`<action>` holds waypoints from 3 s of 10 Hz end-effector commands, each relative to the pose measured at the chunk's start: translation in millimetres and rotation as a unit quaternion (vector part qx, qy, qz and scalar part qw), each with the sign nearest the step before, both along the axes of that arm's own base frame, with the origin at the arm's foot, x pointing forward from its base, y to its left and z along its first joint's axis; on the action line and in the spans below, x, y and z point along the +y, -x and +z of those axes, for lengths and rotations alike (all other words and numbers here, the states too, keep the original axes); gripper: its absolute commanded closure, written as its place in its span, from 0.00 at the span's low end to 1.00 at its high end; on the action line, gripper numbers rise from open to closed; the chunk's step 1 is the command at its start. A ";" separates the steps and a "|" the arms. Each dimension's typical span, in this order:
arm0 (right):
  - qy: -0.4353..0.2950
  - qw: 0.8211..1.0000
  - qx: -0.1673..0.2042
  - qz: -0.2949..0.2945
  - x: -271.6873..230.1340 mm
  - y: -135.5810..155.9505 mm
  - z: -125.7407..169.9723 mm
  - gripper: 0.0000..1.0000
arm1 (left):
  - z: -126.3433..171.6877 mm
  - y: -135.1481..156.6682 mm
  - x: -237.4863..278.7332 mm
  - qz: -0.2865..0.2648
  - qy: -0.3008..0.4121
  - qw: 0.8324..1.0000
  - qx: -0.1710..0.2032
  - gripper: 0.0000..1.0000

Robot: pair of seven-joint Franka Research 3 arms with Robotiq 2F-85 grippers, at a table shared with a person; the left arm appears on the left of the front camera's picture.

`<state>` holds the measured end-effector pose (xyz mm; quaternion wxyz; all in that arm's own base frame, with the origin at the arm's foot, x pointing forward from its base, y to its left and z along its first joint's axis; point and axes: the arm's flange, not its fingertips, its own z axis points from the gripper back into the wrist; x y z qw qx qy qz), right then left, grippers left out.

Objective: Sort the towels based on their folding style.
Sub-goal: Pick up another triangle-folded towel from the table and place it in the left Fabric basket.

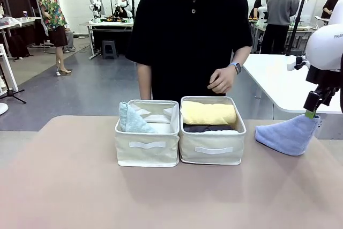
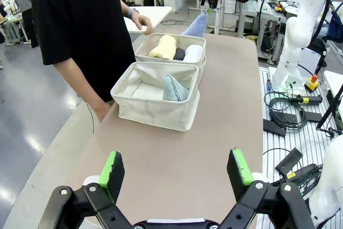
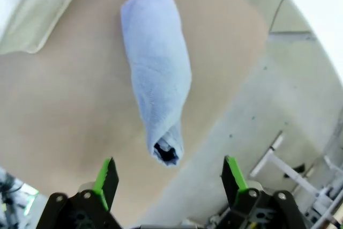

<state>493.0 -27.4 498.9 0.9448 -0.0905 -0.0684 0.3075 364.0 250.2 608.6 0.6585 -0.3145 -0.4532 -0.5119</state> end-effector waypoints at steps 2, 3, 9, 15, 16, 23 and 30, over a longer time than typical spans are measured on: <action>-0.035 0.998 0.032 0.033 -3.2 -14.7 6.2 0.00 | 0.7 1.3 -0.6 0.002 0.004 1.000 -0.007 0.00; -0.032 0.998 0.034 0.043 -4.8 -19.3 0.3 0.00 | 0.7 1.3 -0.6 0.002 0.004 1.000 -0.007 0.00; -0.068 0.991 0.079 0.079 -7.1 -42.9 -49.2 0.00 | 0.7 1.3 -0.6 0.002 0.004 1.000 -0.007 0.00; -0.071 0.991 0.081 0.084 -10.3 -50.7 -59.6 1.00 | 0.7 1.3 -0.6 0.002 0.004 1.000 -0.007 0.00; -0.069 0.990 0.083 0.086 -9.8 -50.3 -58.9 1.00 | 0.7 1.3 -0.6 0.002 0.004 1.000 -0.007 0.00; -0.047 0.992 0.080 0.082 -7.3 -35.2 -37.2 1.00 | 0.7 1.3 -0.6 0.002 0.004 1.000 -0.007 0.00; -0.067 0.982 -0.006 0.175 -0.5 100.9 165.1 1.00 | 0.7 1.3 -0.6 0.002 0.004 1.000 -0.007 0.00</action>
